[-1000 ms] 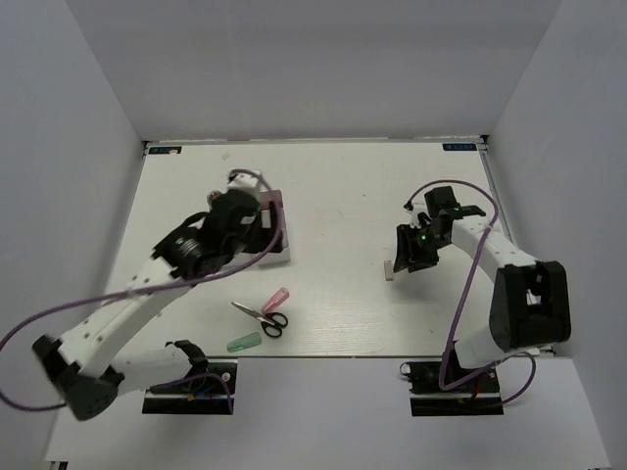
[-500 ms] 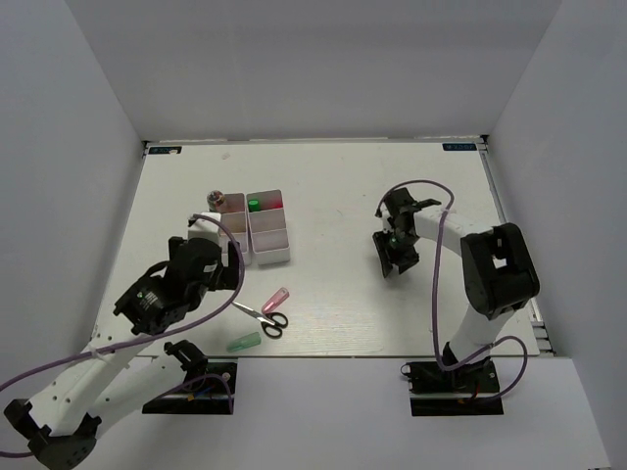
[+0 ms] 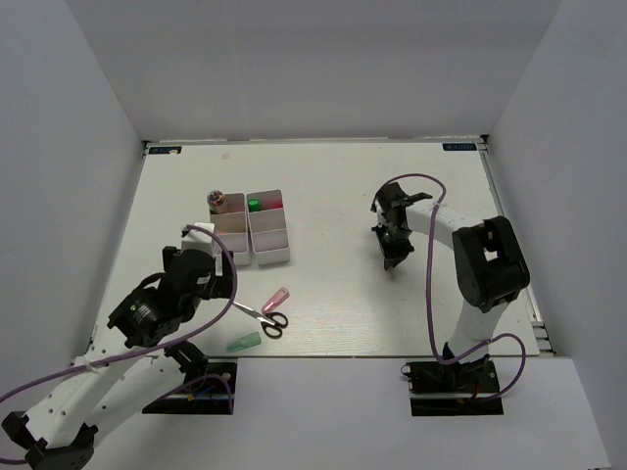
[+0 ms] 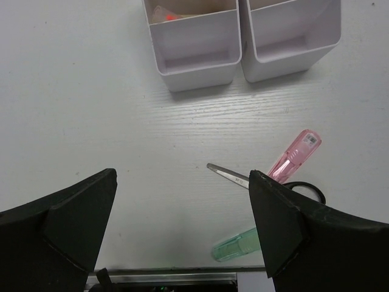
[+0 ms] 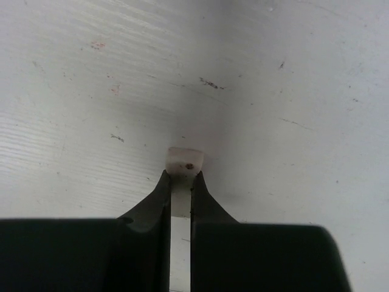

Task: Sort the stationery into containers
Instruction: Grab a piece of stationery with the right arm, then place the stationery into the container

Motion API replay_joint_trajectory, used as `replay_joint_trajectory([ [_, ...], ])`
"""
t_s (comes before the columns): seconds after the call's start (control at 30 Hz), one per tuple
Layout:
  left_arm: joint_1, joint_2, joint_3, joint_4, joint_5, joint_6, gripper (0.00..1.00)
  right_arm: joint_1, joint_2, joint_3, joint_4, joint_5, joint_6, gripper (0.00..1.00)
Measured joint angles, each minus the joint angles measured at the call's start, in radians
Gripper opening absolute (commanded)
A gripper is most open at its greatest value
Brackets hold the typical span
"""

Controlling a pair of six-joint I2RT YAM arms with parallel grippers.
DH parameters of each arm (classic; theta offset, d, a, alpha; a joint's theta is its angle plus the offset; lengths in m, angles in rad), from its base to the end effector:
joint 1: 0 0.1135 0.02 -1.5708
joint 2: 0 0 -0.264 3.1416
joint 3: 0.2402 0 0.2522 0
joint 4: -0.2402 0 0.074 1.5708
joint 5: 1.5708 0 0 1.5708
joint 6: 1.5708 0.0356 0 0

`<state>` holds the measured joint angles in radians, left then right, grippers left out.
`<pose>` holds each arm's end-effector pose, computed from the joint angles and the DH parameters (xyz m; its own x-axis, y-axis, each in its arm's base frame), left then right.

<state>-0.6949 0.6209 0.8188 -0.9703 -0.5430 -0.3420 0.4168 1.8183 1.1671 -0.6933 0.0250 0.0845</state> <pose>0.0951 -0.0553 0.3012 -0.5935 0.1210 -0.7957 0.0689 0.9926 0.0995 0.3117 0.1370 0.1619 -0.9216 -0.3158 -0.2256 -0.3229 0.9464 -0.0053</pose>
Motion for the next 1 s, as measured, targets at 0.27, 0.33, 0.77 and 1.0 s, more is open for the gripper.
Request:
replay_joint_trajectory([
  [0.27,0.000,-0.058,-0.037,-0.047,0.010,-0.053,1.00,0.054,-0.006,0.171,-0.086,-0.277,-0.129,0.00],
  [0.33,0.000,-0.068,-0.044,-0.063,0.016,-0.076,1.00,0.094,0.009,0.333,-0.128,-0.377,-0.187,0.00],
  [0.77,0.000,-0.069,-0.045,-0.107,0.047,-0.190,1.00,0.317,0.326,0.947,-0.066,-0.512,-0.294,0.00],
  [1.0,0.000,-0.049,-0.045,-0.107,0.055,-0.211,1.00,0.358,0.310,0.708,0.186,-0.496,-0.265,0.00],
])
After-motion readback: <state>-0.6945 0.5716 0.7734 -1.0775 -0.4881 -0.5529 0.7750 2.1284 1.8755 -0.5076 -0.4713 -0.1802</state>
